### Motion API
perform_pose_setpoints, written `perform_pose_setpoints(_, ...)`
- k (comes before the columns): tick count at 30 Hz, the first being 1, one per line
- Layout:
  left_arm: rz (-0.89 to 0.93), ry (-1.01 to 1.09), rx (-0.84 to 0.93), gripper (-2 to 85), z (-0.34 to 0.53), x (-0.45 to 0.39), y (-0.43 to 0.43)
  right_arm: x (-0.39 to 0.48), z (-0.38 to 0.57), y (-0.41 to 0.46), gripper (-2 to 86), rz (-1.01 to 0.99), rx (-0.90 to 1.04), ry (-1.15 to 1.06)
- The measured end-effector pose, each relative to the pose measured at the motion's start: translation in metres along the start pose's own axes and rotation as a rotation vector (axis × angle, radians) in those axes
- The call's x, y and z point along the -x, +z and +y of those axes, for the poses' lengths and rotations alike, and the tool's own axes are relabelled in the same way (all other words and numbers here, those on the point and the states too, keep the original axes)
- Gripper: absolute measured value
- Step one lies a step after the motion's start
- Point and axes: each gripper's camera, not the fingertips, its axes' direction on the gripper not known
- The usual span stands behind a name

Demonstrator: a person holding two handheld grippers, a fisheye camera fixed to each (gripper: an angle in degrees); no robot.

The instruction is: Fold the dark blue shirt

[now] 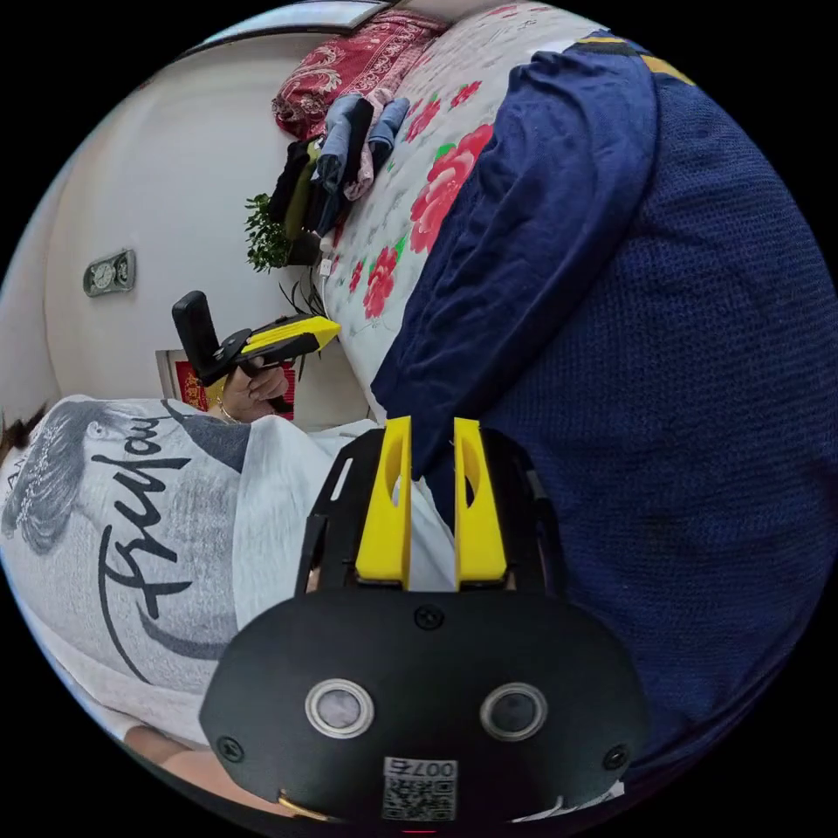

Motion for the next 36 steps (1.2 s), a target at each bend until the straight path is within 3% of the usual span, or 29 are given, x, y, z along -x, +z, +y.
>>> perform_pose_setpoints(8,0.017,0.059,-0.005,-1.0,-0.011,0.006,0.005,-0.010,-0.012,0.026,0.9,0.056,0.127,0.051)
perform_pose_setpoints(11,0.017,0.080,-0.011,-1.0,-0.014,0.006,0.004,-0.002,-0.004,0.015,2.6,0.156,0.102,-0.001)
perform_pose_setpoints(17,0.025,0.110,0.005,-1.0,-0.010,-0.001,0.014,-0.003,0.012,0.028,6.0,0.114,0.109,0.021)
perform_pose_setpoints(25,0.020,0.158,0.010,-1.0,-0.007,-0.012,0.018,-0.004,0.006,0.047,0.7,0.173,0.135,0.106)
perform_pose_setpoints(30,0.024,0.195,-0.008,-1.0,-0.012,-0.020,0.015,0.021,0.025,0.013,0.0,0.120,0.093,0.060)
perform_pose_setpoints(36,0.015,0.255,-0.019,-1.0,-0.029,-0.035,0.020,0.045,0.073,-0.067,-0.1,0.254,0.073,0.066)
